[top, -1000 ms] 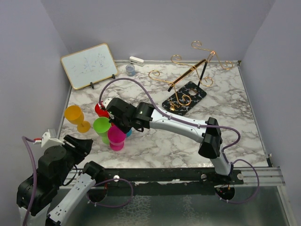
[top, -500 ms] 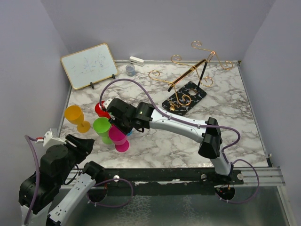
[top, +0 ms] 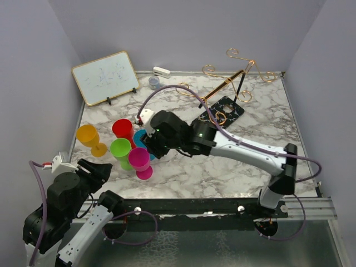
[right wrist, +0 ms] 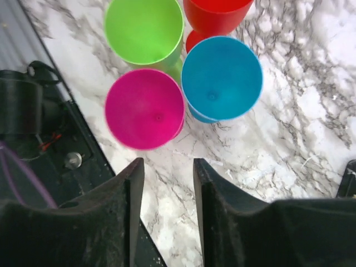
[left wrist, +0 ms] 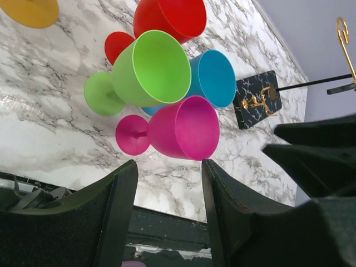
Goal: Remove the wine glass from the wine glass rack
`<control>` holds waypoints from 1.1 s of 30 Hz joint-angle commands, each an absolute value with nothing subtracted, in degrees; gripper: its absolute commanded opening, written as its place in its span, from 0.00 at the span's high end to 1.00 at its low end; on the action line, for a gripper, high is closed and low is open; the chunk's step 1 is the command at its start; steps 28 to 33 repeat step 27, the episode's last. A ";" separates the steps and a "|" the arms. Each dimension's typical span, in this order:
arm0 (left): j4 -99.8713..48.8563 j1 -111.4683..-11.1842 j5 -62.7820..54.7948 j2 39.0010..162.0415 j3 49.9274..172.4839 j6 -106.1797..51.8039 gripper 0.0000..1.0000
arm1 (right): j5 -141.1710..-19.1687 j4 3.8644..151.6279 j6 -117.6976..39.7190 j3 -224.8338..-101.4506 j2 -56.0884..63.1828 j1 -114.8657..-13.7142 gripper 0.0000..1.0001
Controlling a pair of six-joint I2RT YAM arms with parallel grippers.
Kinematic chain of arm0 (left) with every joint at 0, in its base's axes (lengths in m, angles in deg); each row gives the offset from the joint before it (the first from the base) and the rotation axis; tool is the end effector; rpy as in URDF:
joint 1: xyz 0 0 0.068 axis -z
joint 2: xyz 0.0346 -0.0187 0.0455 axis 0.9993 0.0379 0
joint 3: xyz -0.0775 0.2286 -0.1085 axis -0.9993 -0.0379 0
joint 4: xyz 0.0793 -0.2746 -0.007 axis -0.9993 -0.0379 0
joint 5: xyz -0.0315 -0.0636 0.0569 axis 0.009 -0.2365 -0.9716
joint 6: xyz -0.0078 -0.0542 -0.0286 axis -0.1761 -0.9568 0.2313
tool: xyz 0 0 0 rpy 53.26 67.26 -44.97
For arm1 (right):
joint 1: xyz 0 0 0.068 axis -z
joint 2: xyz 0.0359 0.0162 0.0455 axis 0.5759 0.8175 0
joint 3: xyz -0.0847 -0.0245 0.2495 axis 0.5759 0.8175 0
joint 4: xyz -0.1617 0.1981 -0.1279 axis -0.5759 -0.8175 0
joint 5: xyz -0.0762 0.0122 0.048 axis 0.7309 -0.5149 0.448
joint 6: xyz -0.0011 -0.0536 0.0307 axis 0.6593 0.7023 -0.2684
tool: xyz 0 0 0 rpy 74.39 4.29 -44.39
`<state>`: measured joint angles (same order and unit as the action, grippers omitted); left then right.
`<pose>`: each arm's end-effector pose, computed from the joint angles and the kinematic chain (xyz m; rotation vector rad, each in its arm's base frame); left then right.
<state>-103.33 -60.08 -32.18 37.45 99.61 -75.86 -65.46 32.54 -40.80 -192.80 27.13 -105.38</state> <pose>0.0169 0.0092 0.3557 -0.7885 1.9189 -0.6093 0.1542 0.4118 0.3383 -1.1825 2.1044 0.5168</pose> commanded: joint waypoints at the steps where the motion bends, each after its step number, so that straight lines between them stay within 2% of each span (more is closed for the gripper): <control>1: -99.94 -60.23 -30.63 35.90 98.92 -75.03 0.48 | -68.00 46.57 -40.36 -182.51 11.76 -105.92 0.52; 4: -98.42 -60.23 -30.01 35.61 98.43 -73.95 0.48 | -66.42 50.63 -42.54 -174.74 4.89 -105.94 0.36; 6: -96.96 -60.25 -29.32 35.32 97.87 -72.76 0.47 | -64.51 51.86 -43.86 -170.40 1.12 -105.92 0.33; 7: -95.91 -60.21 -28.68 35.05 97.38 -72.41 0.47 | -63.64 52.22 -44.59 -168.47 -0.74 -105.92 0.32; 9: -93.80 -60.18 -27.66 34.48 96.44 -71.73 0.38 | -62.32 53.16 -45.89 -164.06 -4.67 -105.91 0.32; 18: -87.80 -60.23 -25.52 36.26 95.88 -67.83 0.23 | -61.16 58.83 -49.87 -145.28 -26.38 -105.95 0.31; 25: -84.58 -60.22 -24.43 37.17 94.60 -67.22 0.22 | -58.77 58.82 -51.97 -137.17 -39.07 -105.92 0.27; 33: -83.83 -60.22 -24.38 37.21 93.97 -67.36 0.22 | -57.78 57.00 -52.40 -136.60 -40.74 -105.92 0.25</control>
